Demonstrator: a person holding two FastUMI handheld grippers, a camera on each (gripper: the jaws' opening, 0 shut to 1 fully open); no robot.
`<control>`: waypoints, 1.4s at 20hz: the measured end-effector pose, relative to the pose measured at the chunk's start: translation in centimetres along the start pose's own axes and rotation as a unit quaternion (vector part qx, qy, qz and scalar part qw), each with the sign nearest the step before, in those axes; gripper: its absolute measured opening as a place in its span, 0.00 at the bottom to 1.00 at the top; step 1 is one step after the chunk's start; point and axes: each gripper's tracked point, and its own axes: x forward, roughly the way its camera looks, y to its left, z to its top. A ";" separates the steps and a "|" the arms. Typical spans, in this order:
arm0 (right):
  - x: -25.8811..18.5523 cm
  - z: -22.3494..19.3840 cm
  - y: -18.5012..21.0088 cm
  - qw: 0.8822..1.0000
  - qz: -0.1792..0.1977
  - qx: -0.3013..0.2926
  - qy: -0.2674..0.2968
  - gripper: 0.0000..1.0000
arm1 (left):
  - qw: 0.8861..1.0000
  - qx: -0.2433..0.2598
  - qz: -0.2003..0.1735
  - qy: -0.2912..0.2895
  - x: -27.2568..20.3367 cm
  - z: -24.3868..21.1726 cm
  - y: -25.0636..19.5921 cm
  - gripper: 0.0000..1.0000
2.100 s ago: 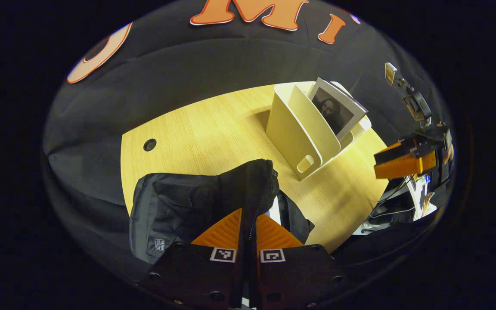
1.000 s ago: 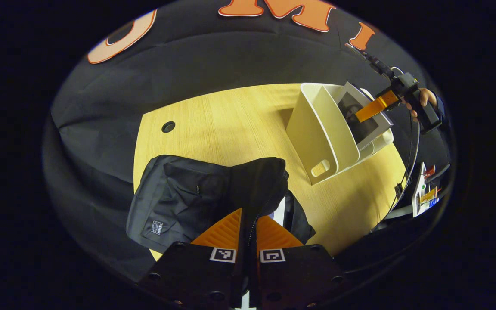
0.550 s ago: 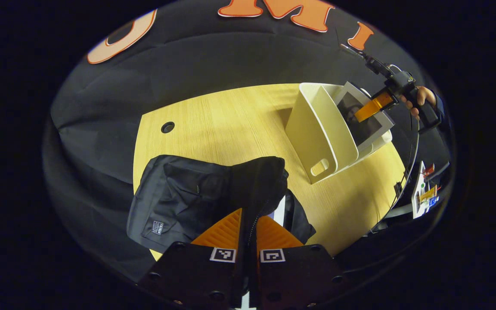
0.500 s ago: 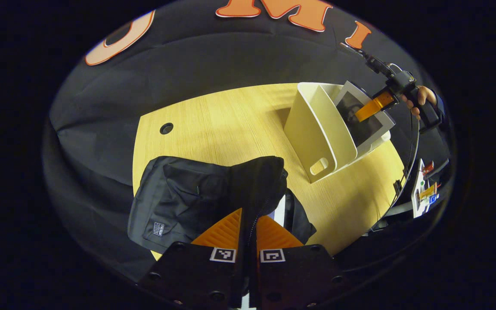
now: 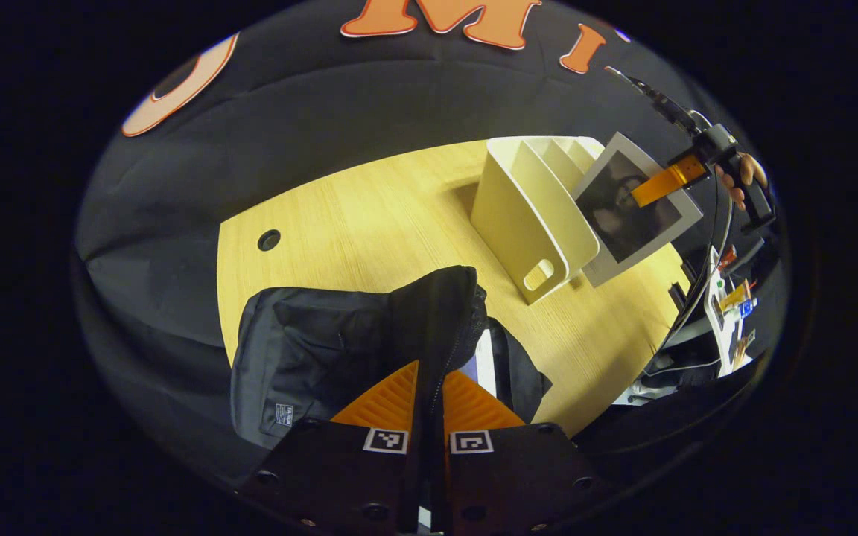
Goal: Open the schoolbag, grab two books from the bookshelf and put them into the schoolbag.
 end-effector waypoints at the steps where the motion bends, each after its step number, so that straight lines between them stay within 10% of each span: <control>1: -0.4 -1.0 -0.1 1.000 0.002 0.008 -0.001 0.39 | 1.000 0.006 -0.004 0.000 0.0 0.0 -0.1 0.07; 12: -2.5 -10.8 1.7 0.994 0.047 0.101 -0.021 0.38 | 0.997 0.063 -0.036 -0.002 0.8 0.1 -0.5 0.07; 28: -0.5 -13.3 16.3 0.939 0.271 0.203 -0.062 0.37 | 0.994 0.104 -0.042 -0.011 -0.1 0.1 -0.3 0.07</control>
